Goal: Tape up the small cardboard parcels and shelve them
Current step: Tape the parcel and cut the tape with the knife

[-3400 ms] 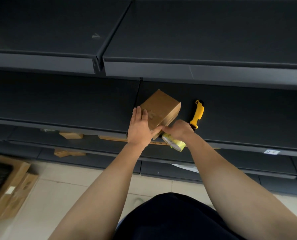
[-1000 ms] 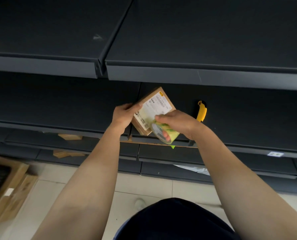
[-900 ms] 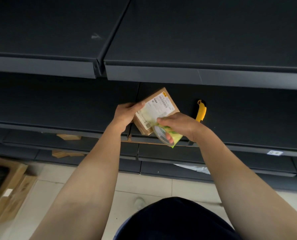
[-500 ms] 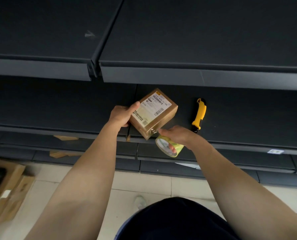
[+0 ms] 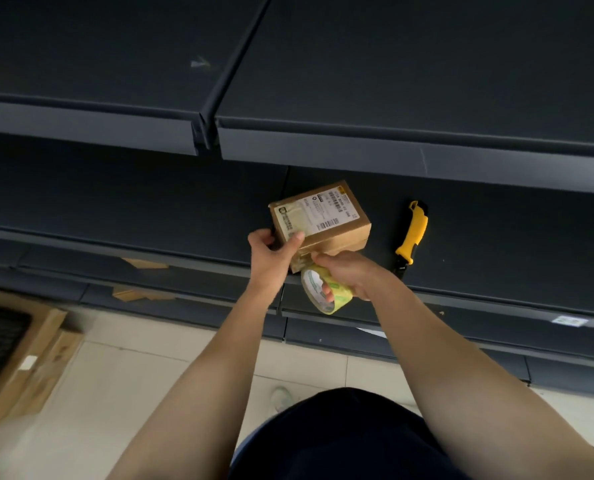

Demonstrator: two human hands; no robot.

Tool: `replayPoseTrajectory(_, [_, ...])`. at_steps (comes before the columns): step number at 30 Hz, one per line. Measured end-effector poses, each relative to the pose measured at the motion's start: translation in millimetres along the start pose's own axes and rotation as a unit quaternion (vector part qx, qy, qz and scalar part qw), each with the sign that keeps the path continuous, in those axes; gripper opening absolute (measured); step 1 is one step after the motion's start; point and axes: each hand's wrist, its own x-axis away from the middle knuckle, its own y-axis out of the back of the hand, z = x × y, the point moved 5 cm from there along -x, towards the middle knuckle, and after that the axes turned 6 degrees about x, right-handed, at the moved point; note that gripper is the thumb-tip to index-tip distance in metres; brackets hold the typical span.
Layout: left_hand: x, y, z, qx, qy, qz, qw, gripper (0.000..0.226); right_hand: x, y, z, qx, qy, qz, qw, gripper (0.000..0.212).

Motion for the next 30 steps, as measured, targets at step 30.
replayPoseTrajectory(30, [20.9, -8.6, 5.6, -0.008, 0.149, -0.062, 0.987, 0.025, 3.0, 7.8, 31.6, 0.055, 0.042, -0.217, 0.974, 0.042])
